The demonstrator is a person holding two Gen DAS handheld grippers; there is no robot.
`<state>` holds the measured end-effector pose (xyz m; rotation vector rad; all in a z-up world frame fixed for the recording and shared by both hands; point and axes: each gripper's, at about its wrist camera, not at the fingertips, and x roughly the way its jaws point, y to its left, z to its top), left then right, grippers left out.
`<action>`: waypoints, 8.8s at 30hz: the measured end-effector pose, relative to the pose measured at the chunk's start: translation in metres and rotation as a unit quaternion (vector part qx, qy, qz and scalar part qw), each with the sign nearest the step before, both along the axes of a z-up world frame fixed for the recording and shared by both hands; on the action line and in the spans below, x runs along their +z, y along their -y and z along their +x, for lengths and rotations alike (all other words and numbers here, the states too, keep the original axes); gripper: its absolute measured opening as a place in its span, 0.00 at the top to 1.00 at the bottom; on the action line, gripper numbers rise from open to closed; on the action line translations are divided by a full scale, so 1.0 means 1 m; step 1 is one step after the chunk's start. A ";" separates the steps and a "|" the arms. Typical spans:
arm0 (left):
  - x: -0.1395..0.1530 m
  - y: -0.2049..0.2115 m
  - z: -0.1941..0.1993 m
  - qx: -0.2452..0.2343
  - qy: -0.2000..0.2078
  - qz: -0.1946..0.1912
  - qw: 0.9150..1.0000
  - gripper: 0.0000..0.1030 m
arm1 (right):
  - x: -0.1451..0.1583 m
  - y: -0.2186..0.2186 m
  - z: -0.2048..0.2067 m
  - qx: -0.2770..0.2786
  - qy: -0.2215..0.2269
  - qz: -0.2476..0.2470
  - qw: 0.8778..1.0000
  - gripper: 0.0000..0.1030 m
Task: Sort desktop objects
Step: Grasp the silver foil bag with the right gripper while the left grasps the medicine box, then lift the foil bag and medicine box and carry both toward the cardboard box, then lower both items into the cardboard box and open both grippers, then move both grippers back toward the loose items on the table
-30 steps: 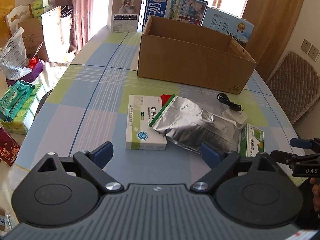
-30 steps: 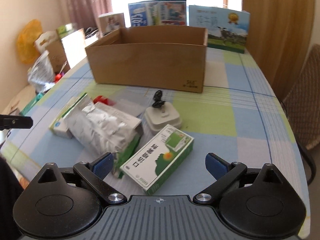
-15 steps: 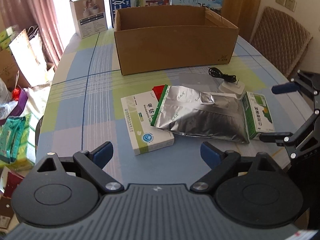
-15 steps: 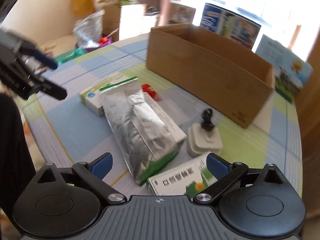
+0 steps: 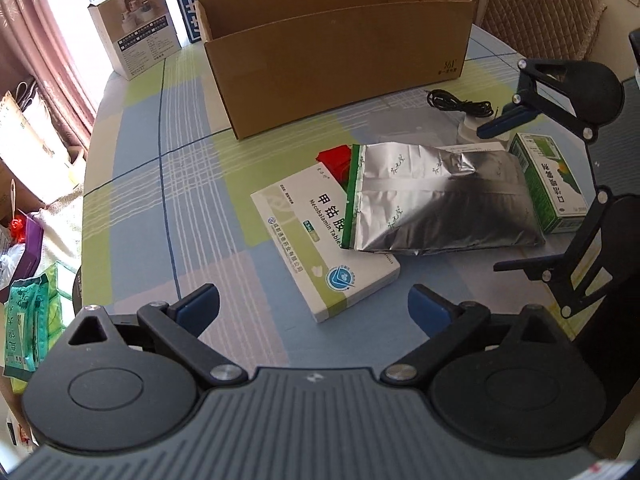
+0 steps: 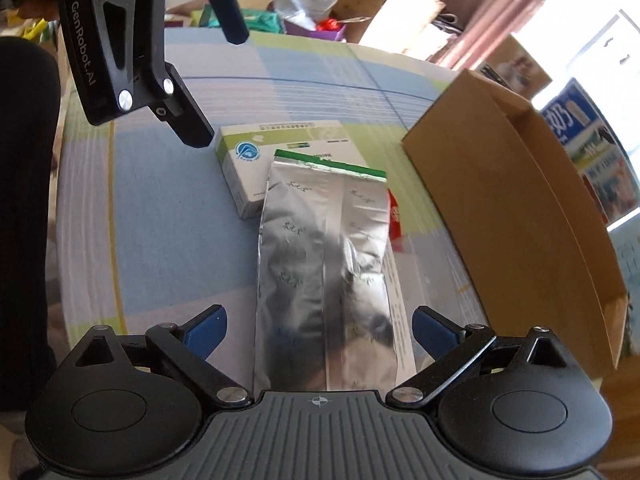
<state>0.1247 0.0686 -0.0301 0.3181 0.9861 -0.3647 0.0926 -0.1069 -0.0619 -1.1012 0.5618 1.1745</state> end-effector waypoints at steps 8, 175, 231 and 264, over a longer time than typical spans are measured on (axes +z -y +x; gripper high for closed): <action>-0.019 -0.003 0.019 0.004 -0.018 -0.011 1.000 0.04 | -0.017 -0.020 0.010 0.031 0.010 -0.045 0.998 0.25; 0.128 0.093 0.262 0.054 0.058 -0.007 0.997 0.35 | 0.182 0.015 0.301 -0.368 -0.145 0.192 0.898 0.64; 0.120 0.069 0.137 0.108 0.067 -0.075 0.989 0.10 | 0.195 0.082 0.199 -0.384 -0.109 0.196 0.896 0.02; 0.054 0.098 -0.013 0.010 0.030 -0.028 0.999 0.02 | 0.080 0.198 0.024 -0.485 -0.226 0.186 0.824 0.02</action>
